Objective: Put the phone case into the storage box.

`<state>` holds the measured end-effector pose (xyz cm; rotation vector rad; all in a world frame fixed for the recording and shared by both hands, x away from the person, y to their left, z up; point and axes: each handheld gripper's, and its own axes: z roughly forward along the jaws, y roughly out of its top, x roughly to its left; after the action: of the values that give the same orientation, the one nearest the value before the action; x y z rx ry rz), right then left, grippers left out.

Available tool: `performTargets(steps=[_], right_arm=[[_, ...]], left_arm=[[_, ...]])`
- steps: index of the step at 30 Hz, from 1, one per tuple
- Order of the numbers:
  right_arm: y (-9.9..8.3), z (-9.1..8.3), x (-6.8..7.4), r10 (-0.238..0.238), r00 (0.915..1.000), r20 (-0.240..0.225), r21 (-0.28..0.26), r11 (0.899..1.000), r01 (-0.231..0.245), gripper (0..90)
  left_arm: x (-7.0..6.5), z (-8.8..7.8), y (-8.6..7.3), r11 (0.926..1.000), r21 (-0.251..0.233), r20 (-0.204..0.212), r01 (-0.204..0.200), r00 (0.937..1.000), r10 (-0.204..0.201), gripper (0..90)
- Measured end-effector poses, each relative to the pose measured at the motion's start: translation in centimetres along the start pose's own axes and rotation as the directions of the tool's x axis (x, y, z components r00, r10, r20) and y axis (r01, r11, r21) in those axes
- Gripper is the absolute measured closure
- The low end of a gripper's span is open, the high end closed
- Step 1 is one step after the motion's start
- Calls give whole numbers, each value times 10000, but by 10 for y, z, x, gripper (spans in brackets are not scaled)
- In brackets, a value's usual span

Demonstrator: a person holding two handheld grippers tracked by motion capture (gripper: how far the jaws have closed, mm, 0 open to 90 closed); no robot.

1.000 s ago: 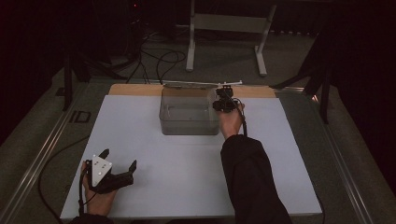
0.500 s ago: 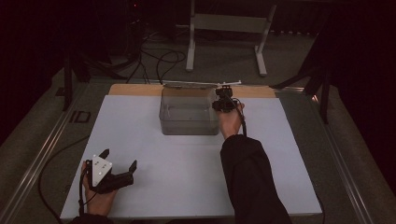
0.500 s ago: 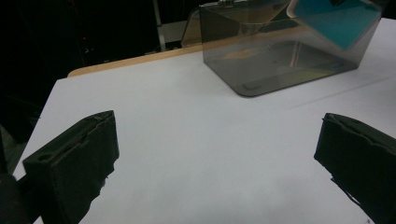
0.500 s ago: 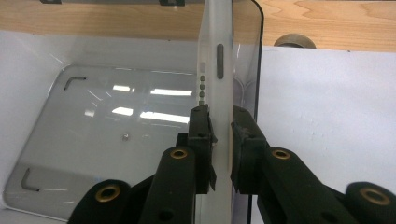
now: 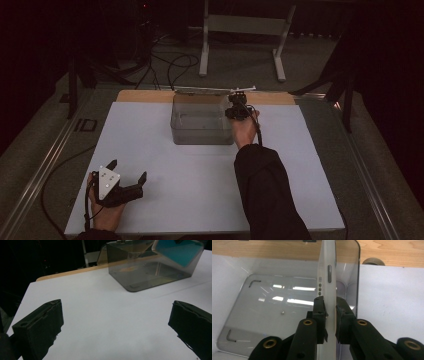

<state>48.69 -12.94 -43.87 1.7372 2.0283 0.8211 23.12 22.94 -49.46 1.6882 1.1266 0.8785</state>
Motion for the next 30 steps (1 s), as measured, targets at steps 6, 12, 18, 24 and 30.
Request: performTargets(steps=[6, 12, 18, 24, 30], right_arm=[[-2, 5, 2, 68, 9999, 128, 171, 9998, -70, 803], [-3, 8, 4, 46, 9997, 247, 295, 9996, -53, 801], [-3, 8, 4, 19, 9996, 296, 329, 9995, -29, 801], [-3, 9, 4, 26, 9996, 294, 406, 9992, -38, 801], [-2, 9, 4, 50, 9994, 345, 443, 9990, -65, 800]], left_arm=[[0, 0, 0, 10000, -14, 9, 11, 10000, -11, 4], [0, 0, 0, 10000, -4, 9, 0, 10000, 0, 4], [0, 0, 0, 10000, -14, 22, 5, 10000, -5, 4], [0, 0, 0, 10000, -15, 18, 0, 10000, 0, 4], [0, 0, 0, 10000, -17, 19, 3, 10000, -3, 4]])
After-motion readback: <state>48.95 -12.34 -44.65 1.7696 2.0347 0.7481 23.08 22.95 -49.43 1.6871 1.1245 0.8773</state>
